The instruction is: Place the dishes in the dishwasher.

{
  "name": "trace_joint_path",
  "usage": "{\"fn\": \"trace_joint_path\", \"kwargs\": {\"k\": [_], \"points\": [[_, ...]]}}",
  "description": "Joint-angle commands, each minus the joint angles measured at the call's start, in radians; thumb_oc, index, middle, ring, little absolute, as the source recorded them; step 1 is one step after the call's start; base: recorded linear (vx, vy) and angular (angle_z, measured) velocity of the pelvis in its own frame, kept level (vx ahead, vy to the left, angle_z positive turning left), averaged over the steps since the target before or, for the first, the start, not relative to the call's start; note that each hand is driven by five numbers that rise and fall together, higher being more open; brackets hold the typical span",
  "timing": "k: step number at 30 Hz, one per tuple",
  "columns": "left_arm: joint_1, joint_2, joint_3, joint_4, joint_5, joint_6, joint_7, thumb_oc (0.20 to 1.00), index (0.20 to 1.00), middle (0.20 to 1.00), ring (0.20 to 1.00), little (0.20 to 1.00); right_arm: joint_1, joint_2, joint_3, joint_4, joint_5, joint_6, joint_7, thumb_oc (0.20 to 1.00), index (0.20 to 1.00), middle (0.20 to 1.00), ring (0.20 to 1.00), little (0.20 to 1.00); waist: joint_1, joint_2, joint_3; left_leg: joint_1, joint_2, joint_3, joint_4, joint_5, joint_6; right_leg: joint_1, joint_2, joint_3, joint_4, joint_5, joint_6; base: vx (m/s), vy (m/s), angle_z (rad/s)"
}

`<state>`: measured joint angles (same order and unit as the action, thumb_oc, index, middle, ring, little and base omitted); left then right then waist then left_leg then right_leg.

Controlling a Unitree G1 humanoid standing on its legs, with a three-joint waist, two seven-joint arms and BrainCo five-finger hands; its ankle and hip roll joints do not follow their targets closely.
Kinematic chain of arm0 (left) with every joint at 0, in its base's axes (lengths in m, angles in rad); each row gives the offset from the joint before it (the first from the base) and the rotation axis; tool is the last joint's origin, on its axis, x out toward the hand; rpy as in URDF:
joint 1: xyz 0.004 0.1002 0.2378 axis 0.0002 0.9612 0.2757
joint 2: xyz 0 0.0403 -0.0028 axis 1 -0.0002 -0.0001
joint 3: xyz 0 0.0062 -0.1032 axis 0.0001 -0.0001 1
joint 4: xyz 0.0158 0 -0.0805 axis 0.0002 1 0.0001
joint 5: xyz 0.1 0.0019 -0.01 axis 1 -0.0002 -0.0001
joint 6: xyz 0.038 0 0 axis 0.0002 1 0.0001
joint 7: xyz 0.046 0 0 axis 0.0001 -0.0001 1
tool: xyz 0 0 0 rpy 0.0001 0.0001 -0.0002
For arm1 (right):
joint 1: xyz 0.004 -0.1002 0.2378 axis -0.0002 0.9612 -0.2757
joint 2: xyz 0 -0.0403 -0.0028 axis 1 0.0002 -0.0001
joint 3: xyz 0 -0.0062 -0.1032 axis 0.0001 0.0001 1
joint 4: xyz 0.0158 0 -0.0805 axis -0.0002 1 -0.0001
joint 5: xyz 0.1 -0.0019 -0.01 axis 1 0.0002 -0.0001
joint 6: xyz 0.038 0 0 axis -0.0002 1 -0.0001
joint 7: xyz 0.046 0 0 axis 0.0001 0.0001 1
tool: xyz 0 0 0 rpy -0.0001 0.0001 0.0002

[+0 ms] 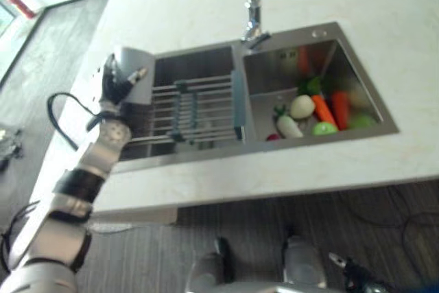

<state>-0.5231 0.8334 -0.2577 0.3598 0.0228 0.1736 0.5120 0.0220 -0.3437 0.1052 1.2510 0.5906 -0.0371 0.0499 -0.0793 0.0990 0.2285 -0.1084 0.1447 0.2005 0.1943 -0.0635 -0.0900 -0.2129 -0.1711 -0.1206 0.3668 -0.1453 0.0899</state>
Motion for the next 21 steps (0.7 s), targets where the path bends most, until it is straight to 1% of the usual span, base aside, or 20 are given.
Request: {"fn": "trace_joint_path", "kwargs": {"k": [1,5,6,7,8,9,10,11,12,13,14,16,17,19,20,21], "points": [[-0.009,0.077,0.08,-0.056,0.048,-0.071,0.078,0.2,0.2,0.2,0.2,0.2,0.066,0.034,-0.012,0.02,-0.008,-0.022,-0.009,1.0,1.0,1.0,1.0,1.0,0.002,-0.025,-0.085,-0.07,0.035,-0.075,0.106,-0.06,-0.016,0.041,-0.084,-0.011,-0.067,0.055,0.088,0.03,-0.004,0.1],[0.052,0.072,0.161,-0.198,0.052,-0.122,0.109,0.2,0.2,0.2,0.2,0.2,0.081,0.048,-0.029,0.04,-0.017,-0.035,-0.008,1.0,1.0,1.0,1.0,1.0,0.024,-0.029,-0.103,-0.057,0.032,-0.087,0.106,-0.069,-0.015,0.065,-0.086,-0.03,-0.067,0.043,0.087,0.01,-0.017,0.17],[0.08,0.056,0.193,-0.246,0.045,-0.152,0.113,0.2,0.2,0.2,0.2,0.2,0.084,0.054,-0.037,0.05,-0.023,-0.038,-0.004,1.0,1.0,1.0,1.0,1.0,0.034,-0.033,-0.11,-0.053,0.032,-0.094,0.106,-0.072,-0.015,0.074,-0.087,-0.038,-0.067,0.037,0.086,0.0,-0.036,0.13],[0.104,0.041,0.214,-0.279,0.05,-0.16,0.122,0.2,0.2,0.2,0.2,0.2,0.088,0.059,-0.041,0.053,-0.026,-0.041,-0.002,1.0,1.0,1.0,1.0,1.0,0.039,-0.035,-0.114,-0.05,0.032,-0.098,0.106,-0.073,-0.015,0.08,-0.086,-0.043,-0.067,0.034,0.085,0.0,-0.053,0.09],[0.141,0.02,0.24,-0.315,0.038,-0.197,0.135,0.2,0.2,0.2,0.2,0.2,0.091,0.066,-0.041,0.059,-0.033,-0.047,0.002,1.0,1.0,1.0,1.0,1.0,0.049,-0.039,-0.12,-0.045,0.032,-0.104,0.106,-0.075,-0.015,0.09,-0.084,-0.051,-0.067,0.028,0.082,0.0,-0.058,0.07],[0.165,0.008,0.256,-0.334,-0.002,-0.236,0.136,0.2,0.2,0.2,0.2,0.2,0.093,0.07,-0.042,0.063,-0.042,-0.053,0.008,1.0,1.0,1.0,1.0,1.0,0.055,-0.041,-0.125,-0.041,0.033,-0.108,0.106,-0.075,-0.015,0.096,-0.082,-0.056,-0.067,0.024,0.08,0.01,-0.068,0.16],[0.187,-0.015,0.271,-0.361,-0.022,-0.255,0.137,0.2,0.2,0.2,0.2,0.2,0.095,0.075,-0.041,0.065,-0.044,-0.059,0.012,1.0,1.0,1.0,1.0,1.0,0.062,-0.044,-0.128,-0.038,0.034,-0.113,0.106,-0.075,-0.015,0.103,-0.08,-0.059,-0.067,0.021,0.077,0.0,-0.081,0.21],[0.219,-0.043,0.286,-0.386,-0.025,-0.293,0.131,0.2,0.2,0.2,0.2,0.2,0.094,0.078,-0.036,0.063,-0.051,-0.062,0.019,1.0,1.0,1.0,1.0,1.0,0.07,-0.046,-0.132,-0.033,0.034,-0.122,0.106,-0.075,-0.015,0.111,-0.076,-0.064,-0.067,0.016,0.074,0.0,-0.087,0.21],[0.232,-0.059,0.293,-0.401,-0.021,-0.308,0.123,0.2,0.2,0.2,0.2,0.2,0.092,0.082,-0.032,0.061,-0.055,-0.061,0.02,1.0,1.0,1.0,1.0,1.0,0.077,-0.049,-0.135,-0.032,0.034,-0.126,0.106,-0.074,-0.015,0.115,-0.074,-0.067,-0.067,0.013,0.07,0.0,-0.132,0.12],[0.262,-0.087,0.308,-0.431,-0.024,-0.349,0.111,0.2,0.2,0.2,0.2,0.2,0.085,0.089,-0.02,0.058,-0.074,-0.057,0.025,1.0,1.0,1.0,1.0,1.0,0.088,-0.051,-0.142,-0.026,0.033,-0.138,0.106,-0.075,-0.015,0.124,-0.066,-0.072,-0.067,0.004,0.063,0.0,-0.148,0.11],[0.277,-0.093,0.317,-0.437,-0.018,-0.378,0.092,0.2,0.2,0.2,0.2,0.2,0.078,0.09,-0.009,0.054,-0.085,-0.045,0.03,1.0,1.0,1.0,1.0,1.0,0.096,-0.052,-0.146,-0.024,0.034,-0.146,0.106,-0.074,-0.015,0.128,-0.06,-0.072,-0.067,-0.001,0.058,0.0,-0.177,0.13],[0.311,-0.104,0.333,-0.469,0.019,-0.393,0.09,0.2,0.2,0.2,0.2,0.2,0.063,0.094,0.012,0.053,-0.123,-0.013,0.045,1.0,1.0,1.0,1.0,1.0,0.111,-0.053,-0.152,-0.019,0.038,-0.157,0.106,-0.069,-0.019,0.136,-0.045,-0.073,-0.067,-0.01,0.046,0.0,-0.221,0.18],[0.352,-0.096,0.367,-0.486,0.02,-0.421,0.095,0.2,0.2,0.2,0.2,0.2,0.04,0.096,0.055,0.066,-0.168,0.005,0.05,1.0,1.0,1.0,1.0,1.0,0.137,-0.049,-0.159,-0.018,0.047,-0.172,0.106,-0.06,-0.029,0.146,-0.027,-0.084,-0.067,-0.023,0.03,0.0,-0.279,0.17],[0.378,-0.096,0.391,-0.502,0.009,-0.435,0.104,0.2,0.2,0.2,0.2,0.2,0.012,0.09,0.088,0.073,-0.19,0.026,0.057,1.0,1.0,1.0,1.0,1.0,0.162,-0.043,-0.162,-0.025,0.061,-0.178,0.106,-0.043,-0.043,0.153,-0.02,-0.11,-0.067,-0.03,0.021,-0.04,-0.253,0.37],[0.401,-0.103,0.416,-0.522,0.01,-0.444,0.112,0.2,0.2,0.2,0.2,0.2,-0.013,0.089,0.113,0.074,-0.193,0.039,0.071,1.0,1.0,1.0,1.0,1.0,0.18,-0.031,-0.159,-0.04,0.079,-0.184,0.106,-0.021,-0.065,0.164,-0.015,-0.142,-0.067,-0.042,0.015,-0.28,-0.264,0.45],[0.412,-0.12,0.445,-0.528,0.0,-0.493,0.102,0.2,0.2,0.2,0.2,0.2,-0.053,0.092,0.142,0.059,-0.162,0.044,0.072,1.0,1.0,1.0,1.0,1.0,0.206,-0.017,-0.142,-0.116,0.101,-0.184,0.106,0.036,-0.099,0.175,-0.007,-0.192,-0.067,-0.053,0.007,-0.32,-0.203,0.4]]}}
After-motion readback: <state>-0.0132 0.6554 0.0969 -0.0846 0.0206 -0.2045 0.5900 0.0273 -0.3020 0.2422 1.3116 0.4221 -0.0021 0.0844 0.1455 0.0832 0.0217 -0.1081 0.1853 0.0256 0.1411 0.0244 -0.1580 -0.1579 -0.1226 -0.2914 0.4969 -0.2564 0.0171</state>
